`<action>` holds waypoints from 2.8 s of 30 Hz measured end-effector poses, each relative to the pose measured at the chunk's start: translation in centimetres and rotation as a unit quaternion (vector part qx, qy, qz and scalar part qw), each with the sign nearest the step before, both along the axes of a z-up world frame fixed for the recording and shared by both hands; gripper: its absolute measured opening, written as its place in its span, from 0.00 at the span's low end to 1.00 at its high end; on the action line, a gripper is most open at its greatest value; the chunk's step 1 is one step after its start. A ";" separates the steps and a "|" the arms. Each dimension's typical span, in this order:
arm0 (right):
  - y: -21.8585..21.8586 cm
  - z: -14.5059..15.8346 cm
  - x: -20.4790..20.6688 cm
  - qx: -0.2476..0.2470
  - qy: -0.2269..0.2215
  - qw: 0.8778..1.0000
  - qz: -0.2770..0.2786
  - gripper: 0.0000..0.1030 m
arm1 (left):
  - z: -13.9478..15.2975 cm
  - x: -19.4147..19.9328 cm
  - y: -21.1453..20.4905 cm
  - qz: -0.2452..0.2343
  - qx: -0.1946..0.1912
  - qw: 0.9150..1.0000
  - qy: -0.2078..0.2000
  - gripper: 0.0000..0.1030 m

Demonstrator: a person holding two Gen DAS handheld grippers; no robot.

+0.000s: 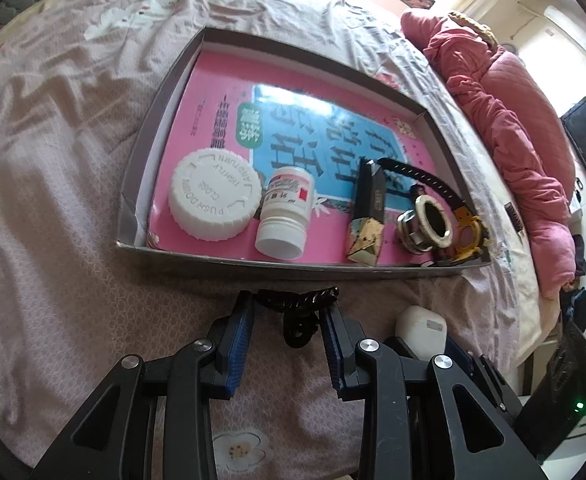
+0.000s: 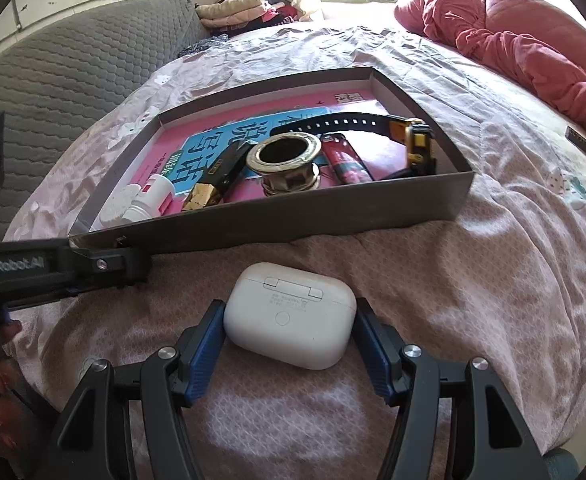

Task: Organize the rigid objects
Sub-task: 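Lift the earbud case with right tool while left tool grasps the black hair clip, then carry the earbud case into the box with right tool while left tool carries the clip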

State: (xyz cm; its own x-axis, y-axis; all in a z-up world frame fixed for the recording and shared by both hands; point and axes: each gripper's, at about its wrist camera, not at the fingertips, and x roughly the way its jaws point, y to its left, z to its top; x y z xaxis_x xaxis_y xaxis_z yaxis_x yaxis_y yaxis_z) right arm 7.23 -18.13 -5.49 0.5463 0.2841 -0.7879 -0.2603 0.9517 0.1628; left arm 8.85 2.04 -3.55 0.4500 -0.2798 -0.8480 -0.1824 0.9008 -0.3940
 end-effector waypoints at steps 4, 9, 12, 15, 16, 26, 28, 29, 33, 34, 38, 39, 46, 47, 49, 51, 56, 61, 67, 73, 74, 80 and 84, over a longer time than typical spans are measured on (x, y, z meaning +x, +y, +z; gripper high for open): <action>-0.4 0.6 -0.2 0.006 -0.005 1.000 -0.004 0.61 | 1.4 -0.3 0.1 -0.004 0.006 1.000 -0.014 0.33; -0.8 1.6 -0.5 0.012 -0.018 1.000 -0.005 0.61 | 2.8 -0.7 0.1 -0.006 0.011 1.000 -0.026 0.33; -1.1 2.3 -0.6 0.017 -0.025 1.000 -0.008 0.61 | 3.5 -0.9 0.2 -0.006 0.014 0.999 -0.032 0.33; -1.1 2.9 -0.8 0.018 -0.031 0.999 -0.007 0.61 | 4.2 -1.0 0.0 -0.005 0.017 0.999 -0.038 0.33; -1.2 3.0 -0.8 0.019 -0.033 0.999 -0.007 0.61 | 4.4 -1.1 0.0 -0.006 0.018 0.999 -0.039 0.33; -1.4 4.9 -0.9 0.016 -0.059 0.998 -0.003 0.61 | 5.7 -1.4 -0.4 -0.011 0.029 0.998 -0.053 0.33; -1.6 5.3 -0.7 0.014 -0.065 0.998 -0.002 0.61 | 6.1 -1.3 -0.5 -0.013 0.031 0.998 -0.056 0.33; -1.7 5.5 -0.6 0.015 -0.067 0.998 -0.002 0.61 | 6.2 -1.3 -0.5 -0.014 0.031 0.998 -0.058 0.33; -2.1 6.4 0.0 0.013 -0.078 0.997 -0.005 0.61 | 6.8 -1.0 -0.5 -0.014 0.033 0.997 -0.064 0.33; -2.2 6.6 0.1 0.012 -0.082 0.997 -0.006 0.61 | 7.0 -1.0 -0.6 -0.014 0.033 0.997 -0.065 0.33; -2.5 7.5 0.5 0.006 -0.093 0.996 -0.004 0.61 | 7.4 -0.9 -0.4 -0.014 0.039 0.997 -0.070 0.33; -2.6 7.8 0.8 0.003 -0.096 0.995 -0.004 0.61 | 7.5 -0.9 -0.4 -0.014 0.042 0.996 -0.071 0.33; -3.0 9.0 2.1 0.003 -0.104 0.995 -0.004 0.61 | 7.5 -0.5 0.1 -0.010 0.049 0.996 -0.071 0.33; -2.9 9.0 2.2 0.002 -0.106 0.994 -0.004 0.61 | 7.4 -0.4 0.2 -0.009 0.052 0.996 -0.071 0.33; -2.9 9.2 2.6 0.002 -0.107 0.994 -0.003 0.61 | 7.3 -0.2 0.5 -0.006 0.052 0.996 -0.068 0.33; -2.8 9.2 2.9 0.001 -0.108 0.994 -0.002 0.61 | 7.1 0.0 0.7 -0.003 0.055 0.996 -0.066 0.33; -1.8 9.0 3.5 0.000 -0.106 0.994 0.012 0.61 | 6.0 0.5 1.7 0.005 0.063 0.997 -0.055 0.33; -0.6 8.1 4.0 -0.004 -0.097 0.995 0.023 0.61 | 4.7 1.0 2.5 0.012 0.063 0.997 -0.042 0.33; 0.4 6.6 4.6 -0.015 -0.080 0.996 0.033 0.61 | 3.2 1.7 2.7 0.013 0.068 0.997 -0.031 0.33; 0.2 5.5 4.3 -0.013 -0.070 0.997 0.031 0.61 | 2.2 2.3 2.9 0.013 0.069 0.997 -0.025 0.33; 0.1 5.2 4.2 -0.014 -0.068 0.997 0.032 0.61 | 2.1 2.4 2.8 0.012 0.070 0.997 -0.025 0.33; 0.1 4.1 4.5 -0.025 -0.061 0.997 0.032 0.61 | 1.6 2.9 2.5 0.009 0.068 0.997 -0.022 0.33; 0.1 3.9 5.3 -0.028 -0.059 0.997 0.033 0.61 | 1.5 3.2 2.3 0.007 0.070 0.997 -0.023 0.33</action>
